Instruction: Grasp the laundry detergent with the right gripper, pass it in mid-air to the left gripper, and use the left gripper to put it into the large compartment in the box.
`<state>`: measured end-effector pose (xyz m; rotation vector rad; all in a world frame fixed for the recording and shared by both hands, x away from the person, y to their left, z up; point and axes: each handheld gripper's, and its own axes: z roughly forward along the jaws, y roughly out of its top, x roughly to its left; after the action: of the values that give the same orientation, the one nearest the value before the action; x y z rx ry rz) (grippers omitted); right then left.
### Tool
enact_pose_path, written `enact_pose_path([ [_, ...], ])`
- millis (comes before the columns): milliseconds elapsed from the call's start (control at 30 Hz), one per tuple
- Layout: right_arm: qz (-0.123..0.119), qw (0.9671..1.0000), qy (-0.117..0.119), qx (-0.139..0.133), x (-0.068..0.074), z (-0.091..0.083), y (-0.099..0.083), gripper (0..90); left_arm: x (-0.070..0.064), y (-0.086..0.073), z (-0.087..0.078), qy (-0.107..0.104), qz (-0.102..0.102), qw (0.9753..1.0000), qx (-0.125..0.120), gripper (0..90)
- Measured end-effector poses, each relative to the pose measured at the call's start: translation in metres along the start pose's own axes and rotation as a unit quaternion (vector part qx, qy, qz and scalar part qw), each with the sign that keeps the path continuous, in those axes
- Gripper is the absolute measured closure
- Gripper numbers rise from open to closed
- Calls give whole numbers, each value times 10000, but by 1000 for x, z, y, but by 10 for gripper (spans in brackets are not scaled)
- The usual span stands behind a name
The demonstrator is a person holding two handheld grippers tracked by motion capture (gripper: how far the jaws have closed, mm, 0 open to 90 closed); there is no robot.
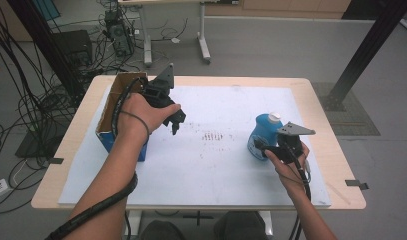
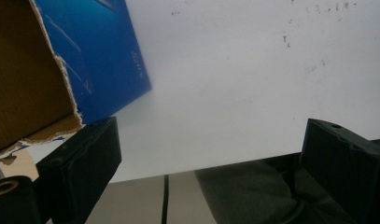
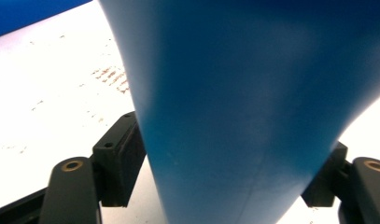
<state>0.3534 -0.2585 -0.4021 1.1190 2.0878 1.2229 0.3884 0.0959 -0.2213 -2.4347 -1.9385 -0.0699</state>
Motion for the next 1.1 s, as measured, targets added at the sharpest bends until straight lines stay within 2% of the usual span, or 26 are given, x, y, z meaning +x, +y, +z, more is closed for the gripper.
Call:
enact_pose_path([
  [133,4,10000,32,-6,1,2,1,354,0,0,-1,5,1,10000,-20,57],
  [200,-47,10000,-45,-27,2,3,1,409,0,0,-1,8,8,10000,-11,57],
  [1100,-42,10000,-20,-38,1,2,0,424,-4,0,-6,-26,33,10000,-76,57],
])
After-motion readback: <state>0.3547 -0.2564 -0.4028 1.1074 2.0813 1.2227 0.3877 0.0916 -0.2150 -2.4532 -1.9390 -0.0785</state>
